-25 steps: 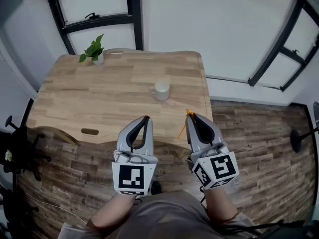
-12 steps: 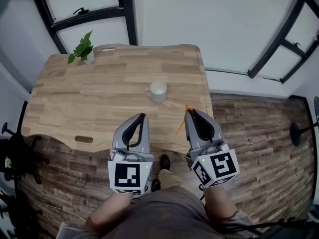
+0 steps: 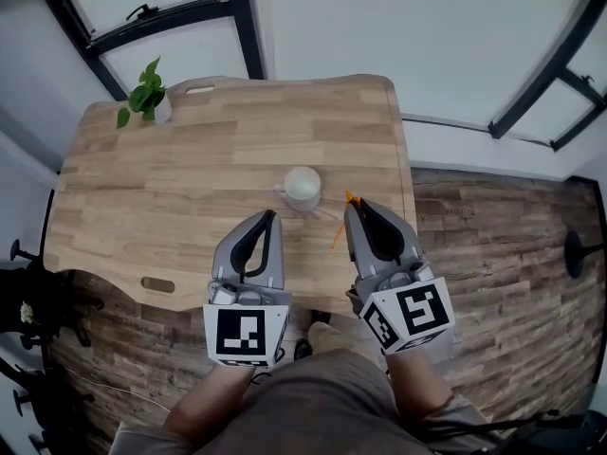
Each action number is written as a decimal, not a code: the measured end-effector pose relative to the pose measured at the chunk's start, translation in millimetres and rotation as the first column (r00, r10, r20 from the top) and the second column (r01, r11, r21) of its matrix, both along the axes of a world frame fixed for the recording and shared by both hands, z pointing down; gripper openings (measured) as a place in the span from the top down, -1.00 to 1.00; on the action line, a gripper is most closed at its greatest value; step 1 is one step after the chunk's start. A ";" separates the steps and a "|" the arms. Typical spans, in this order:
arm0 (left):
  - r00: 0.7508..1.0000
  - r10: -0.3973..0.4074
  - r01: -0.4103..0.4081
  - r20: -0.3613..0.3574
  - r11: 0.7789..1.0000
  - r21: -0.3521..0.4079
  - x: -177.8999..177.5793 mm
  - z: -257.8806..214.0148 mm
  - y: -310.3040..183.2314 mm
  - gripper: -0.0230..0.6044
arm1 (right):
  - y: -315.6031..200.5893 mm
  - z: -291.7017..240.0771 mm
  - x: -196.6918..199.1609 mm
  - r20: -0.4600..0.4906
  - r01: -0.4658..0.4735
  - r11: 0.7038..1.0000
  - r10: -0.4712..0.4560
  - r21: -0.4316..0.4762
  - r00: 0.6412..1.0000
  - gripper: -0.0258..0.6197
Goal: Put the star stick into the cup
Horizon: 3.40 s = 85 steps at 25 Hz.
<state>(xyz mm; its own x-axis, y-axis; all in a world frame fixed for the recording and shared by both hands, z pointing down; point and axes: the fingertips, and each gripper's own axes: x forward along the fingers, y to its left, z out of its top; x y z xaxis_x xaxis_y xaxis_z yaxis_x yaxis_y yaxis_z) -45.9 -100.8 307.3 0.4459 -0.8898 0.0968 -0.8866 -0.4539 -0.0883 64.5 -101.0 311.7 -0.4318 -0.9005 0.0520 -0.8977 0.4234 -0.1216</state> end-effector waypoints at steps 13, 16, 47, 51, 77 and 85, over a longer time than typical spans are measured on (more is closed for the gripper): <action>0.995 -0.096 0.096 0.002 0.991 0.098 -1.4 -38.5 -59.5 0.93 | -69.0 -41.6 -8.2 0.011 0.111 0.987 -0.113 0.118 0.993 0.78; 0.993 -0.118 0.117 0.002 0.989 0.090 -8.1 -39.1 -63.2 0.93 | -71.6 -48.6 -8.9 0.014 0.115 0.985 -0.118 0.126 0.993 0.78; 0.999 -0.026 0.022 -0.046 0.997 -0.079 -36.4 26.4 -159.8 0.93 | -149.8 5.6 -52.4 0.001 0.088 0.995 -0.088 -0.041 0.996 0.78; 0.999 -0.017 0.011 -0.043 0.991 -0.134 -33.0 51.2 -167.0 0.93 | -153.9 37.4 -51.8 0.011 0.083 0.991 -0.082 -0.109 0.997 0.77; 0.999 0.009 -0.015 -0.043 0.990 -0.139 -28.6 54.2 -168.0 0.93 | -144.9 51.0 -44.0 -0.050 0.040 0.992 -0.047 -0.120 0.998 0.71; 1.000 -0.001 0.001 -0.031 1.000 -0.017 -29.9 -6.6 -139.7 0.93 | -121.5 -6.4 -38.2 -0.069 0.011 1.000 -0.011 -0.001 0.998 0.80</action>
<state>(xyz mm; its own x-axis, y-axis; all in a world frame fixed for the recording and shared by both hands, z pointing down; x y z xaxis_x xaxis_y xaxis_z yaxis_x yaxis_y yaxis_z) -75.7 -240.5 300.7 0.4481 -0.8886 0.0978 -0.8893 -0.4542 -0.0531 26.3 -222.5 305.2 -0.4373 -0.8955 0.0829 -0.8991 0.4336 -0.0595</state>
